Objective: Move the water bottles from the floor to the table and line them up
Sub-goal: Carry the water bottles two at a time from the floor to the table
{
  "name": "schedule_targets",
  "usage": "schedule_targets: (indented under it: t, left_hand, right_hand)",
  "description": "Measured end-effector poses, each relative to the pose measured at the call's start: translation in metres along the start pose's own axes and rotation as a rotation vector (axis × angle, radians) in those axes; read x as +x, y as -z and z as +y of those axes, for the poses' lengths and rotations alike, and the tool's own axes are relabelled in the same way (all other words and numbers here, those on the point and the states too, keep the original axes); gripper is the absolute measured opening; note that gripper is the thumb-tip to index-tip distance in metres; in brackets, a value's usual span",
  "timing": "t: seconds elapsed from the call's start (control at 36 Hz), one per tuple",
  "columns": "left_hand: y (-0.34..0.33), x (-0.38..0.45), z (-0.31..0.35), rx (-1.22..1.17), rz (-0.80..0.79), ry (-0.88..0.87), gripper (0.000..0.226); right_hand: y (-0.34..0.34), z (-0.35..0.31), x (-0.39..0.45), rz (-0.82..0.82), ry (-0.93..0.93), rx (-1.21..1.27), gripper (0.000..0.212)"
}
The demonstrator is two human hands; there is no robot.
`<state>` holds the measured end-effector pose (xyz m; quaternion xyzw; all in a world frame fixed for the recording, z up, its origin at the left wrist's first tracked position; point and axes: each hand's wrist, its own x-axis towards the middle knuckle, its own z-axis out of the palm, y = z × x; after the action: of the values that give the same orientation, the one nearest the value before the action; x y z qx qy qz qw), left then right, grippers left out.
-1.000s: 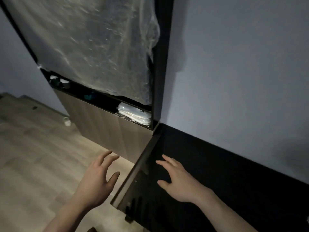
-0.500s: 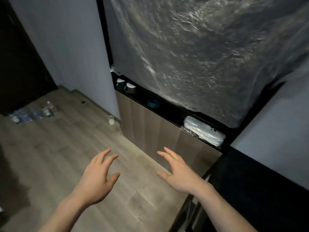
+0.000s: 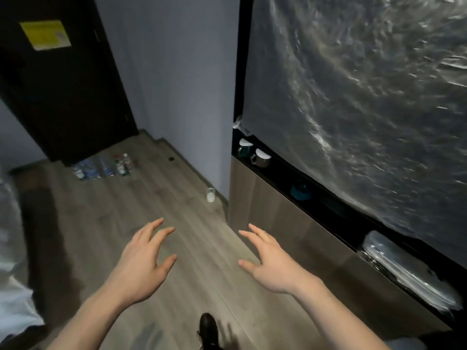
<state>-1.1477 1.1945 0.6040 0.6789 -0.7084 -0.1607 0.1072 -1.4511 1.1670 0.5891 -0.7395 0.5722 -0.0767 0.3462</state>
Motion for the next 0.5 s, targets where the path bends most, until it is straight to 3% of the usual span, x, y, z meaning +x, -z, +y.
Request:
schedule_targets:
  t: [0.25, 0.5]
  left_hand:
    - [0.068, 0.11, -0.085, 0.032, 0.036, 0.156, 0.063]
    - [0.103, 0.162, -0.202, -0.055, 0.089, 0.319, 0.063]
  right_hand:
    - [0.022, -0.075, 0.176, -0.073, 0.129, -0.052, 0.071]
    - [0.02, -0.179, 0.311, -0.16, 0.278, -0.158, 0.072]
